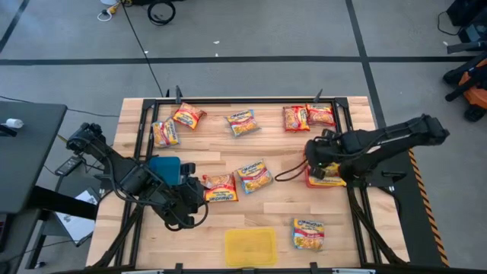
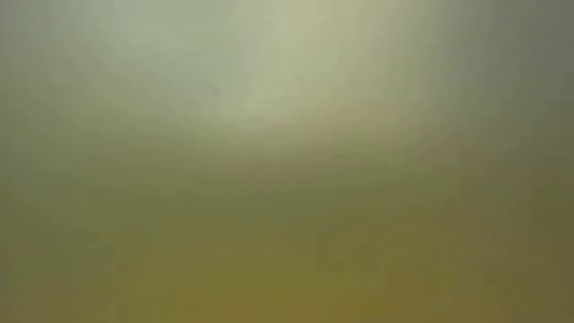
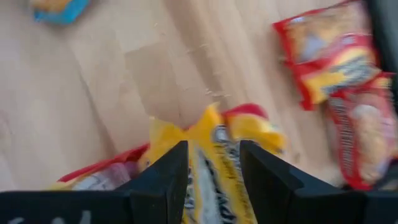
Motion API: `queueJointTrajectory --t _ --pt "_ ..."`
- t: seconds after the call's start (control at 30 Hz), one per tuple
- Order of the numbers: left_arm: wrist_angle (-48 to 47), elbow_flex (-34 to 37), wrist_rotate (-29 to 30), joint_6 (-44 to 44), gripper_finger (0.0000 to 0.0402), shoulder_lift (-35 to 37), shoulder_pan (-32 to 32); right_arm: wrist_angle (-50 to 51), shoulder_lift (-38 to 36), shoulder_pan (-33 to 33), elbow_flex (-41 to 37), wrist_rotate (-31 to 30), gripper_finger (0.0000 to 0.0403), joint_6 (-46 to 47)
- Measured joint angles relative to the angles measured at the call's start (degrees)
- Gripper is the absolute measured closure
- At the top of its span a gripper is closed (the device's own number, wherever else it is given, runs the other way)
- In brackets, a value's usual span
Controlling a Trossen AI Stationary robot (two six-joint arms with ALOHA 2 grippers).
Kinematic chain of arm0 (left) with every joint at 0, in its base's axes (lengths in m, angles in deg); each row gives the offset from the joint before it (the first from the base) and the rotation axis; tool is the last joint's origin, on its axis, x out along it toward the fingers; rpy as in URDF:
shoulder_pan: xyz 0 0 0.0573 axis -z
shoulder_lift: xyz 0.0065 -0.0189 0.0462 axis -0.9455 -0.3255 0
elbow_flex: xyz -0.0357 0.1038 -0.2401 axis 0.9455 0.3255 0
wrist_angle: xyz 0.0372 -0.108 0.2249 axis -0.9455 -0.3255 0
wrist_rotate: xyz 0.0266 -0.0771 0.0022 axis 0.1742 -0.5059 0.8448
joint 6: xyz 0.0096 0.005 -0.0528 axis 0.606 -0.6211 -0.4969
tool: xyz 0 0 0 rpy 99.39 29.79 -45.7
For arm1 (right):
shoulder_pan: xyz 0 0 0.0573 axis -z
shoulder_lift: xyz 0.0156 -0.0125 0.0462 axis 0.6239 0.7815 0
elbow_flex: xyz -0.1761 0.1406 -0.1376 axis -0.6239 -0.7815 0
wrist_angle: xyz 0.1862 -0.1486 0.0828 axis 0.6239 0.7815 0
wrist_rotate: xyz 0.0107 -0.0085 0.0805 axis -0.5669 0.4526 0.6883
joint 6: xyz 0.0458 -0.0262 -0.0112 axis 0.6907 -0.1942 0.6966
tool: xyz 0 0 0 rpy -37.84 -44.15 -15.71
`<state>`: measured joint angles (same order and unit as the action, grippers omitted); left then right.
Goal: Sort Maruchan noodles
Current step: Put the yellow noodle pack into the red bin
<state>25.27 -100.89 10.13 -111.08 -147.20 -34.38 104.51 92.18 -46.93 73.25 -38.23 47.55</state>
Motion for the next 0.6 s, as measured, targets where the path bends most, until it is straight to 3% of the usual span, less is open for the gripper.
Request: queueJointTrajectory --t 0.23,0.6 --pt "-0.02 0.0 0.0 0.0 0.0235 0.0 0.0 -4.4 3.88 4.75 -1.67 0.37 0.025 -8.8" --pt "-0.02 0.0 -0.02 -0.16 0.0235 0.0 0.0 -4.88 8.35 13.81 -1.67 9.64 0.0236 -13.56"
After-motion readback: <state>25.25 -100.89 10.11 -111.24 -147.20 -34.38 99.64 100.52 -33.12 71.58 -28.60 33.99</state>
